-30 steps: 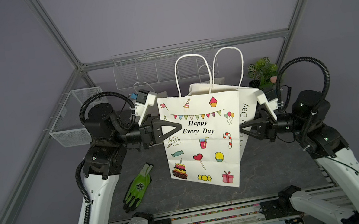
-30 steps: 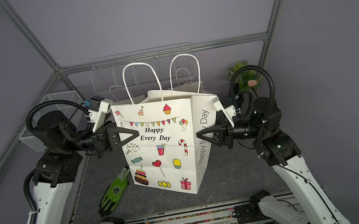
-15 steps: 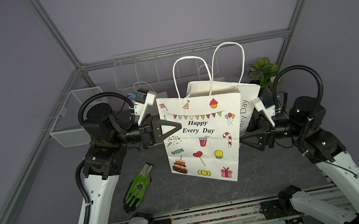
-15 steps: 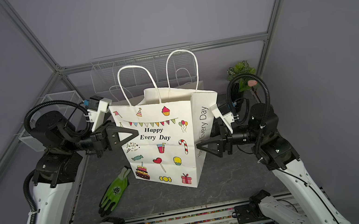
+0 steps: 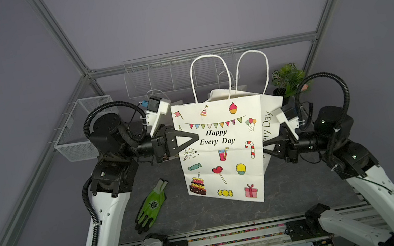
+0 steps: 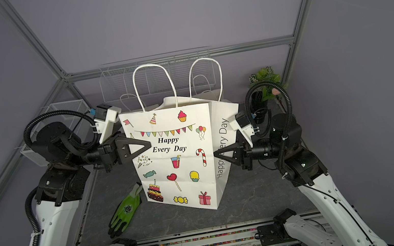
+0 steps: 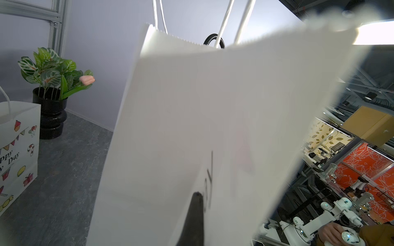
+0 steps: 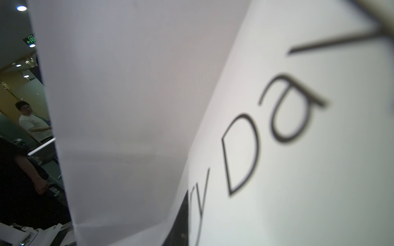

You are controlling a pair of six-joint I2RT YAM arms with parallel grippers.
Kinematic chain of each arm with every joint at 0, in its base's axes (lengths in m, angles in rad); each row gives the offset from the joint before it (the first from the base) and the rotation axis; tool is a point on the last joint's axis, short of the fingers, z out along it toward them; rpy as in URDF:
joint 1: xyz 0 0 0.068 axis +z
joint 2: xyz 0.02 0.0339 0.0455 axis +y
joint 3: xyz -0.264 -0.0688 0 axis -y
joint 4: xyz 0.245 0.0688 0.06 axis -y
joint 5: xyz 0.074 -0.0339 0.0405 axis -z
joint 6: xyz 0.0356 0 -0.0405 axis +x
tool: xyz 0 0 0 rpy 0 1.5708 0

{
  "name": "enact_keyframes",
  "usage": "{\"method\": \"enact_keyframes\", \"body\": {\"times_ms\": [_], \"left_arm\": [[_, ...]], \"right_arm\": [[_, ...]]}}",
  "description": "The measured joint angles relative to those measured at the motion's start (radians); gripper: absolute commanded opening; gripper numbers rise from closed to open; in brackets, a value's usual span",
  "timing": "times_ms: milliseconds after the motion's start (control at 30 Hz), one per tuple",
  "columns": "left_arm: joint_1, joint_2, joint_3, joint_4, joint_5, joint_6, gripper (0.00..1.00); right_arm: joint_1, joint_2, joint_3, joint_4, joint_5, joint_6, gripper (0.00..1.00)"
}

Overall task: Put away the paper bag
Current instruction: Press the paper bag.

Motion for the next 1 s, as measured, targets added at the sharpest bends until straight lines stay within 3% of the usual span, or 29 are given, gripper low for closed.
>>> {"method": "enact_keyframes", "body": {"times_ms": [33,67,133,200,700,1000], "left_arm": [[0.000,0.000,-0.005,0.003,0.000,0.000,0.00],[0.000,0.000,-0.011,0.004,0.000,0.001,0.00],[0.000,0.001,-0.031,0.007,0.000,0.006,0.00],[0.000,0.008,-0.050,0.009,0.000,0.018,0.00],[0.000,0.091,-0.111,0.009,-0.002,0.093,0.00],[-0.001,0.125,-0.111,0.009,-0.030,0.105,0.00]], "right_arm": [[0.001,0.000,0.003,-0.001,0.019,0.000,0.89],[0.001,0.000,0.007,-0.004,0.033,-0.002,0.97],[0.000,0.005,0.026,-0.014,0.056,-0.007,0.90],[-0.006,0.017,0.052,-0.020,0.060,-0.019,0.89],[-0.109,0.096,0.117,0.210,-0.152,0.154,0.89],[-0.054,0.170,0.202,0.217,-0.102,0.178,0.94]]}}
